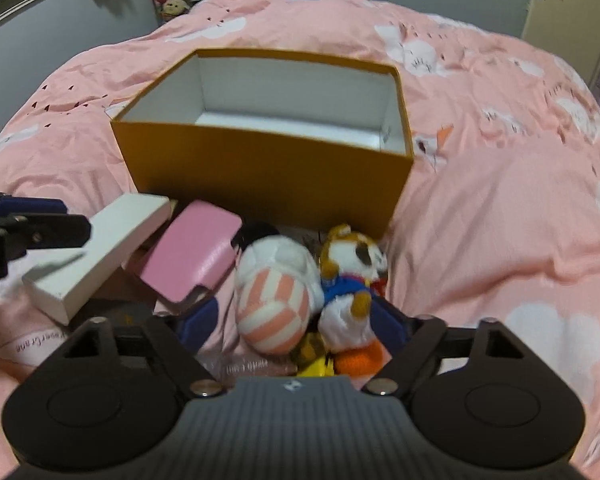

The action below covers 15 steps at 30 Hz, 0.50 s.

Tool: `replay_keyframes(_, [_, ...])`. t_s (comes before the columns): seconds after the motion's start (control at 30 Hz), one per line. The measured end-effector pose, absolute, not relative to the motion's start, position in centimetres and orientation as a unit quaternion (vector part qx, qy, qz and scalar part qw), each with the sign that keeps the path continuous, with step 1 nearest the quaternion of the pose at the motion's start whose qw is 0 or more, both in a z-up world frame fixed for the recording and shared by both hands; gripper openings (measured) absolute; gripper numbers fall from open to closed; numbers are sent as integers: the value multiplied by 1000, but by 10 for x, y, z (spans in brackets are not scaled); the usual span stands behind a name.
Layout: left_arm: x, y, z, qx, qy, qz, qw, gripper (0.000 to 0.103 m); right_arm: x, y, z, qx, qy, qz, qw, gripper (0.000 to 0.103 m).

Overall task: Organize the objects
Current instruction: 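Reach the right gripper toward the white rectangular box beside the pink case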

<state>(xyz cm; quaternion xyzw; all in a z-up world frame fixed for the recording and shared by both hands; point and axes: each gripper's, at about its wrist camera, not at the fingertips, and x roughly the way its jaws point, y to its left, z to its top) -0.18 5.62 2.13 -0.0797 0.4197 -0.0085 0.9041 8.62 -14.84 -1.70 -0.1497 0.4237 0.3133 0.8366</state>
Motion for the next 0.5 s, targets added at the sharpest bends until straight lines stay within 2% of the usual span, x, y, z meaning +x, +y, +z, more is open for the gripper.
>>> replay_keyframes(0.07, [2, 70, 21, -87, 432, 8, 898, 48, 92, -141, -14, -149, 424, 326, 832, 64])
replay_keyframes(0.23, [13, 98, 7, -137, 464, 20, 875, 53, 100, -117, -13, -131, 440, 376, 805, 49])
replay_keyframes(0.37, [21, 113, -13, -187, 494, 16, 849, 58, 99, -94, -20, -145, 448, 400, 786, 27])
replay_keyframes(0.5, [26, 120, -34, -238, 515, 1, 824, 66, 97, -80, -30, -155, 456, 412, 773, 26])
